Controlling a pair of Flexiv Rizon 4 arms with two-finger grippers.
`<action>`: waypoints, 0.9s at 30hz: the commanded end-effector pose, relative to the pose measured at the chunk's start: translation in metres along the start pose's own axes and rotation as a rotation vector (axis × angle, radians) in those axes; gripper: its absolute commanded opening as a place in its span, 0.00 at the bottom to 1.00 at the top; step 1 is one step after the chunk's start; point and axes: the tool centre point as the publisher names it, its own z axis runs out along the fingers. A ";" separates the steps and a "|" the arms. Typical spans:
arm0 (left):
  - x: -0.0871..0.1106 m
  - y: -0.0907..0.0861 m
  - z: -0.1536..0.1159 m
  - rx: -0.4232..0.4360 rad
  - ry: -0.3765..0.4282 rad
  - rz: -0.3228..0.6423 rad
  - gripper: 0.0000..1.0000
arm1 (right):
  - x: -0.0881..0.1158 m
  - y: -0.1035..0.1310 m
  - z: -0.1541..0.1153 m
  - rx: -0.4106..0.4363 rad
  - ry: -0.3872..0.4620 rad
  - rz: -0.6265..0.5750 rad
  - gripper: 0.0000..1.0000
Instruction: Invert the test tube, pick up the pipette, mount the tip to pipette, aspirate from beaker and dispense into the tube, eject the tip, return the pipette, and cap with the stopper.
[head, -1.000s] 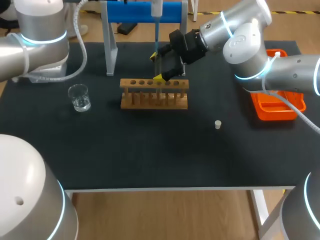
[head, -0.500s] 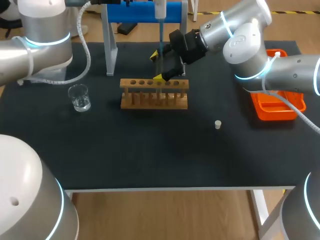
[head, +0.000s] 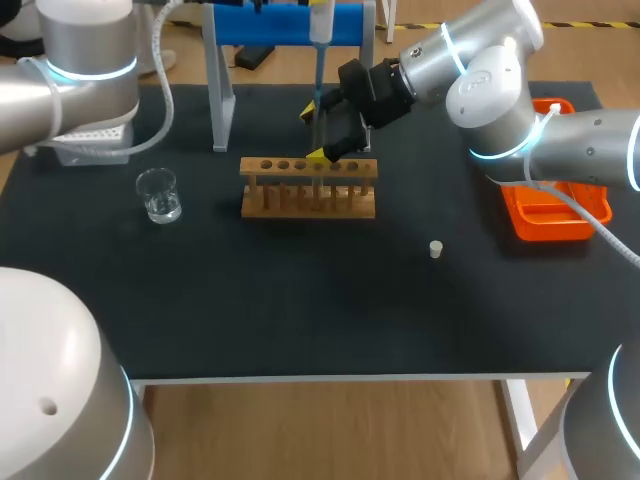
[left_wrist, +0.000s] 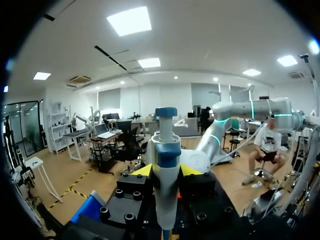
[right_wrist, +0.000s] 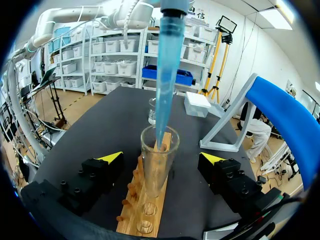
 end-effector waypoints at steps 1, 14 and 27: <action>0.001 0.000 -0.002 -0.009 -0.007 0.006 0.00 | -0.001 0.000 0.000 0.001 0.001 0.000 1.00; 0.000 0.008 -0.003 0.025 -0.024 0.046 0.00 | -0.001 0.000 0.000 0.001 0.001 0.000 1.00; 0.001 0.015 -0.003 0.025 -0.024 0.040 0.00 | -0.001 0.000 0.000 0.001 0.001 0.000 1.00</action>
